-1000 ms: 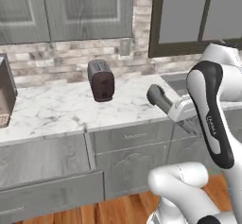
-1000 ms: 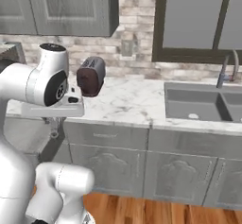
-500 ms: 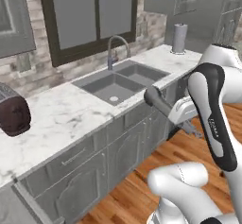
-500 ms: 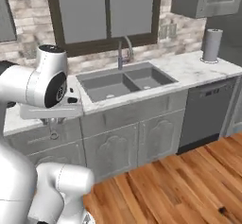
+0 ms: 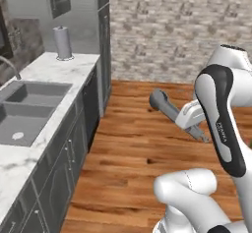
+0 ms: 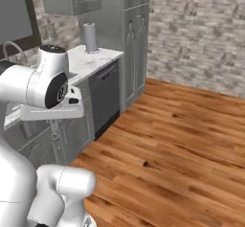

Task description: Take the tongs from the drawer on the left and place them on the dining counter next to the tray containing the kebab skewer.

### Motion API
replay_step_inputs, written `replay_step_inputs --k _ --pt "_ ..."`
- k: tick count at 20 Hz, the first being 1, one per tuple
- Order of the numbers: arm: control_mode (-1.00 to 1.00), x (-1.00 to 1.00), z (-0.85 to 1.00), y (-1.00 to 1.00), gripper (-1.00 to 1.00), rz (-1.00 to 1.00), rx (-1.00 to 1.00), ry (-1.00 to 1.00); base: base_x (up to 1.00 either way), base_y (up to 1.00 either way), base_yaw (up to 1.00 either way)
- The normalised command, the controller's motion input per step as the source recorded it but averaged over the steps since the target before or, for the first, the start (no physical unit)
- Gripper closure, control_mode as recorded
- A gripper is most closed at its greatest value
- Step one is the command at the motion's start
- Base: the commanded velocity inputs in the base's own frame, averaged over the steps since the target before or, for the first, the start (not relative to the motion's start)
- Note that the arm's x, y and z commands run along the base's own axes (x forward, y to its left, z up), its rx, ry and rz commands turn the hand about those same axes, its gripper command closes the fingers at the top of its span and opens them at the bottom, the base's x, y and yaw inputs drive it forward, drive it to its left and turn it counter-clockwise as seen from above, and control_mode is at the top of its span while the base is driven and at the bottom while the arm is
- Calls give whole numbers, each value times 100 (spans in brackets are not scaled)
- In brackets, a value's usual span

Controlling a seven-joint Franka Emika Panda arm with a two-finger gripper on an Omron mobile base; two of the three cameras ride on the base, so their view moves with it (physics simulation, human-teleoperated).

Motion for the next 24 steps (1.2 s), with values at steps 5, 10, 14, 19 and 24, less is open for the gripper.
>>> replay_step_inputs --k 5,10,14,19,24 --pt "100 0 0 0 100 0 0 0 0 1 -95" --pt "100 0 0 0 100 0 0 0 0 0 -93" --pt "100 0 0 0 100 0 0 0 0 0 -95" --pt "100 0 0 0 100 0 0 0 50 53 -68" --pt "100 0 0 0 100 0 0 0 100 100 -6"
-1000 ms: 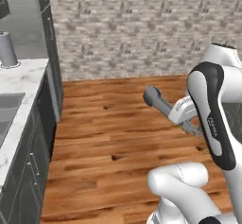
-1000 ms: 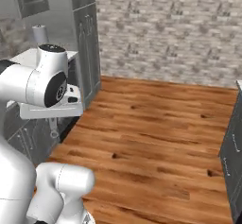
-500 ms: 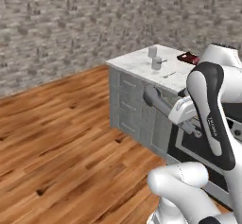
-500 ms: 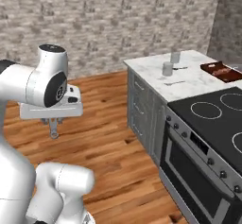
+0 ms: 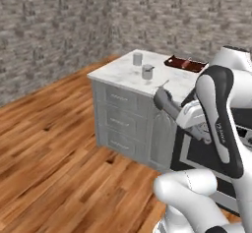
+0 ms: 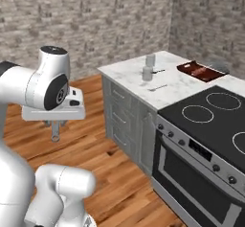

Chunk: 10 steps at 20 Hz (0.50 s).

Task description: Take the tongs from the drawer on the left and place them on the dining counter next to the tray containing the kebab skewer.

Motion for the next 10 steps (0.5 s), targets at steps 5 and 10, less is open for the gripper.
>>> replay_step_inputs --k 5,10 --pt "100 0 0 0 100 0 0 0 100 100 -3" --pt "100 0 0 0 100 0 0 0 100 100 -12"
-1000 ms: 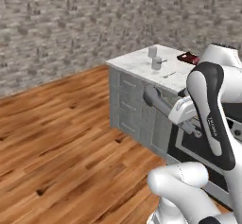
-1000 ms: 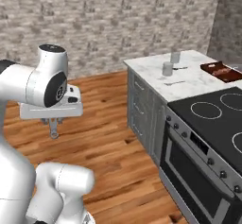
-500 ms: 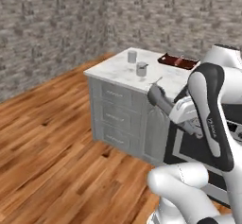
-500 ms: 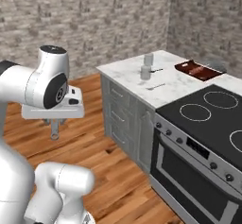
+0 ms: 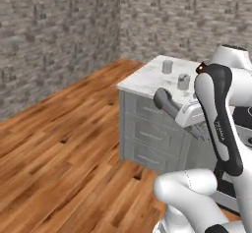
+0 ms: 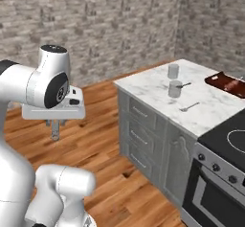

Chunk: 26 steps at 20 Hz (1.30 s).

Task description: Take the tongs from the drawer on the left and place them on the dining counter next to the tray containing the kebab skewer.

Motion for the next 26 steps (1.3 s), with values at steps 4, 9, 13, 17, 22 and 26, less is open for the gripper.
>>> replay_step_inputs --k 4,9,13,17,22,26 --pt "100 0 0 0 100 0 0 0 100 100 -17" --pt "100 0 0 0 100 0 0 0 100 100 -23" --pt "100 0 0 0 100 0 0 0 100 100 -29" --pt "100 0 0 0 100 0 0 0 100 100 -35" --pt "100 0 0 0 100 0 0 0 100 100 -39" --pt "100 0 0 0 100 0 0 0 100 100 -37"
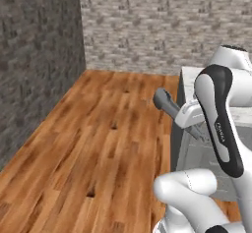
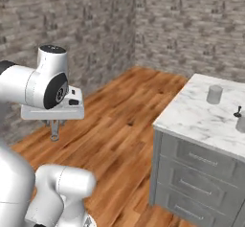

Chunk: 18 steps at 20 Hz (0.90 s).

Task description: Take the tongs from the drawer on the left and place them on the dining counter next to the tray containing the kebab skewer.

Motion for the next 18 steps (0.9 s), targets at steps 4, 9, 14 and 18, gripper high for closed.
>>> replay_step_inputs --k 4,9,14,18 --pt "100 0 0 0 100 0 0 0 100 100 -39" --pt "100 0 0 0 100 0 0 0 100 100 -41" --pt "100 0 0 0 100 0 0 0 100 100 -38" --pt "100 0 0 0 100 0 0 0 100 100 -38"
